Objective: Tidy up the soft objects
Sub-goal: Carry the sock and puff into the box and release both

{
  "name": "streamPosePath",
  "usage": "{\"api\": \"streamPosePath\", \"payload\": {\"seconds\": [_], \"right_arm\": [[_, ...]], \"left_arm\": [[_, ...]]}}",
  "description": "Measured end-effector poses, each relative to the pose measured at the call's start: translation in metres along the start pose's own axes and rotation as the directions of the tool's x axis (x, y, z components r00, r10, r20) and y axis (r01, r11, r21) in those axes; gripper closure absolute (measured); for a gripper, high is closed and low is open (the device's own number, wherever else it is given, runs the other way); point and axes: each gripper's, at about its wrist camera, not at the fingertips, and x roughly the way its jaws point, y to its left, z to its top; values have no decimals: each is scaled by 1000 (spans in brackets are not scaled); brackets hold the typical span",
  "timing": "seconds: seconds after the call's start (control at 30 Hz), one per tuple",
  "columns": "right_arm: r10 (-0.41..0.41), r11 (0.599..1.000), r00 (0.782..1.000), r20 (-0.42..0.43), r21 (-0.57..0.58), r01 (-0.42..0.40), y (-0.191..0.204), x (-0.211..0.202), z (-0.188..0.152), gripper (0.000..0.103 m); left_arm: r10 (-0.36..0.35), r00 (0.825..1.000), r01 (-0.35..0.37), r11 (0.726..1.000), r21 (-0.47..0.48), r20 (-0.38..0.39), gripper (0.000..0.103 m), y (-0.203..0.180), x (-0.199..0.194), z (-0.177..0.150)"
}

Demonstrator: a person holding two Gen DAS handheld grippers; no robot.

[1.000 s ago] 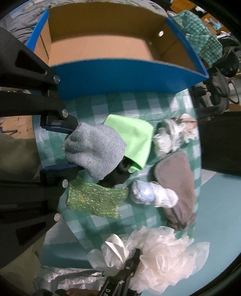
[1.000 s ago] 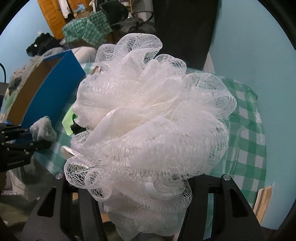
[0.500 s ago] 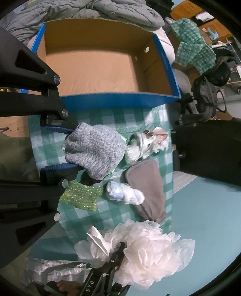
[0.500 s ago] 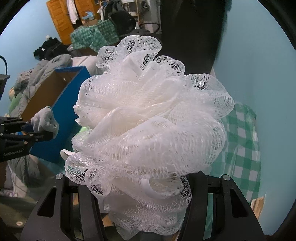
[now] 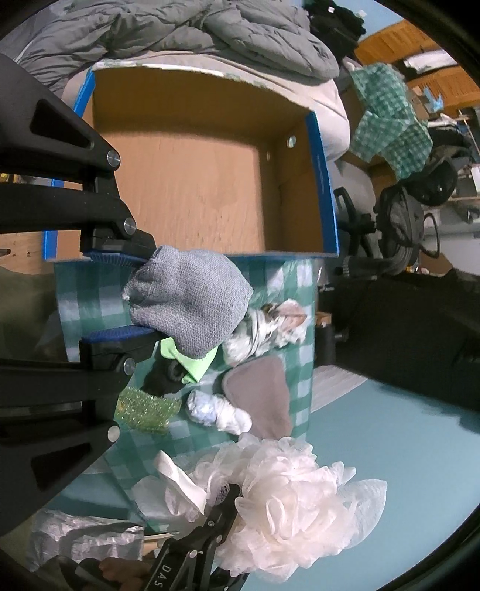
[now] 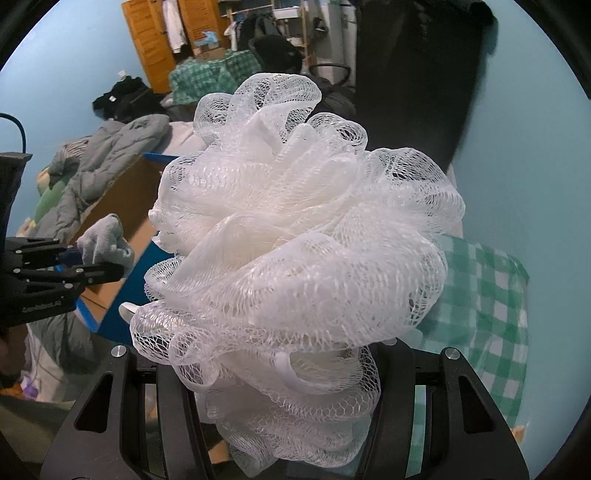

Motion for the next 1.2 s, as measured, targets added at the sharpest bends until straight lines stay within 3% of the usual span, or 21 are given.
{"api": "streamPosePath", "payload": {"seconds": [0.7, 1.2], "right_arm": [[129, 980, 992, 7, -153, -126, 65, 37, 51, 49], [196, 953, 980, -34, -230, -198, 117, 77, 87, 49]], "left_arm": [[77, 997, -73, 987, -140, 28, 75, 79, -10, -3], [144, 990, -141, 966, -218, -3, 75, 136, -1, -8]]}}
